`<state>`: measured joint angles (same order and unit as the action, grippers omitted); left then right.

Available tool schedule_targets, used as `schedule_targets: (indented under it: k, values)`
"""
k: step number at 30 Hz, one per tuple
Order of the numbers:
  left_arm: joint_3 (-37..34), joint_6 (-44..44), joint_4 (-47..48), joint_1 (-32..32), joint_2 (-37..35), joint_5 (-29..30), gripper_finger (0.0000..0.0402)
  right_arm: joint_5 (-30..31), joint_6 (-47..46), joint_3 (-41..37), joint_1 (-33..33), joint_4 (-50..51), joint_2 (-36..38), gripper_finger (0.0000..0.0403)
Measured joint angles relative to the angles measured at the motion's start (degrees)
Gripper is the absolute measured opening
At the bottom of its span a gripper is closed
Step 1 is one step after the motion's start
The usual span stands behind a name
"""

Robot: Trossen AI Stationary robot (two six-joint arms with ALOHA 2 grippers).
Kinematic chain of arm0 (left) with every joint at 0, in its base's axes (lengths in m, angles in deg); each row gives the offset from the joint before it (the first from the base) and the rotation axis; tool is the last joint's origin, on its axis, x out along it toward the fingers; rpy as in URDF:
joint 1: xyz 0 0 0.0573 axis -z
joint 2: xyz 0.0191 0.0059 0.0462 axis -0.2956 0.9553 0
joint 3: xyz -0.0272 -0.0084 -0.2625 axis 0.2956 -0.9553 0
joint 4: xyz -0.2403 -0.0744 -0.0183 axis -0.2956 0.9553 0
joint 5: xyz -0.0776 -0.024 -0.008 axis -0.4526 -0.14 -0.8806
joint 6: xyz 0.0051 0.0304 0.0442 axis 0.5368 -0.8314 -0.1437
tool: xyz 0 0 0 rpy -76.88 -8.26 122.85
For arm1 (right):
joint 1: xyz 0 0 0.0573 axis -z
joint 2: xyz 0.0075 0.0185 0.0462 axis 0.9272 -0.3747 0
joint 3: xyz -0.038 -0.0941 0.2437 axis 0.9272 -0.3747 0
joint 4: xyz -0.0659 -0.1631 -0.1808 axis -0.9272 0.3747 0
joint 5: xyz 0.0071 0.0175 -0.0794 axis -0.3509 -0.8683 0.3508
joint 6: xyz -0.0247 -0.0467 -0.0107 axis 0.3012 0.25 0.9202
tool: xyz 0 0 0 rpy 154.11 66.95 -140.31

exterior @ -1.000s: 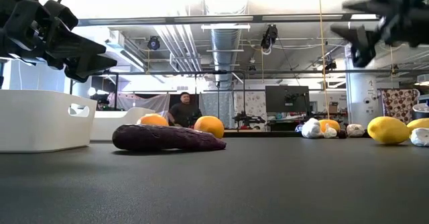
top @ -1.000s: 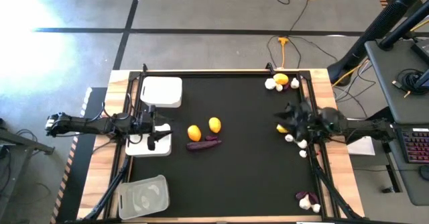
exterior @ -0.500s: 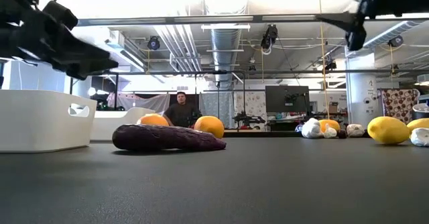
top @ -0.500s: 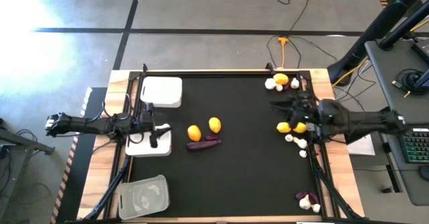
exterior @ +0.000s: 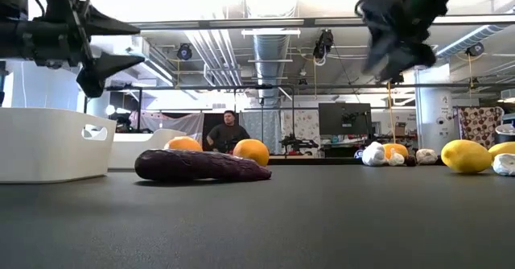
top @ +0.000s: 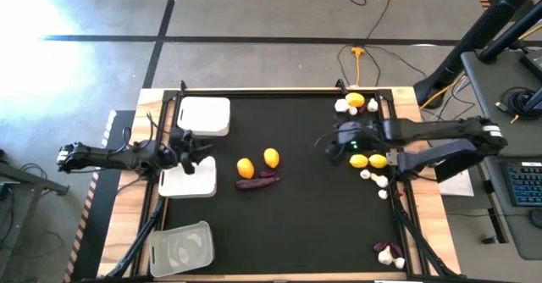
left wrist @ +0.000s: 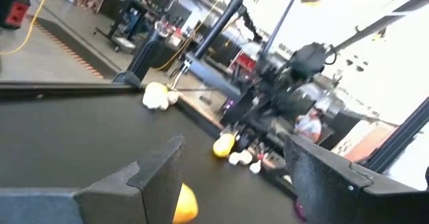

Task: Sort produce into baskets
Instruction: Put the lemon into the top white bin

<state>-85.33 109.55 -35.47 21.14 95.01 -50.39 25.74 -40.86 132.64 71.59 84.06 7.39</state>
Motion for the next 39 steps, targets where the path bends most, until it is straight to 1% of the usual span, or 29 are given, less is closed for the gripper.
schedule_targets:
  k: [4,6,8,10,14,17,21,27,29,31,34,39]
  values:
    - [0.0,0.0,-3.5,0.0,0.0,0.0,0.0235,-0.4,4.1,10.5,-0.1,20.0,-8.7,0.0274]
    - [0.0,0.0,-4.4,0.0,0.0,0.0,0.0235,-0.4,7.9,13.2,0.0,26.4,-12.3,0.0294]
    - [0.0,0.0,-4.2,0.0,0.0,0.0,0.0235,-0.7,11.6,13.9,0.4,29.4,-15.5,0.0316]
    - [0.0,0.0,-4.4,0.0,0.2,0.0,0.0235,-2.9,14.3,13.2,1.2,30.4,-17.8,0.0336]
    - [0.0,-3.1,-7.0,-0.1,0.9,4.6,0.0235,-7.1,15.9,8.7,3.0,29.9,-21.4,0.036]
    - [0.0,-7.1,-12.0,-0.1,1.2,4.1,0.0235,-9.5,17.9,4.9,4.5,28.1,-22.7,0.0363]
    - [0.0,-8.2,-17.2,-0.1,1.7,4.1,0.0235,-12.4,19.8,1.7,6.2,24.7,-24.0,0.0364]
    - [0.6,-8.2,-21.4,-0.1,3.1,4.1,0.0235,-12.5,23.0,-1.1,6.7,23.0,-26.0,0.0364]
    - [3.4,-9.2,-19.2,-0.1,4.3,4.1,0.0235,-12.5,23.4,-2.2,6.7,21.9,-26.8,0.0364]
    - [7.4,-12.7,-14.6,-0.1,6.0,4.1,0.0235,-12.1,23.4,-3.4,6.7,20.7,-27.9,0.0364]
    - [14.4,-18.2,-4.0,-0.1,9.3,4.8,0.0235,-12.0,23.3,-4.5,6.7,19.9,-29.6,0.0364]
    - [25.4,-19.5,12.3,-0.1,15.4,8.8,0.0235,-12.0,24.1,-4.7,6.7,18.6,-31.6,0.036]
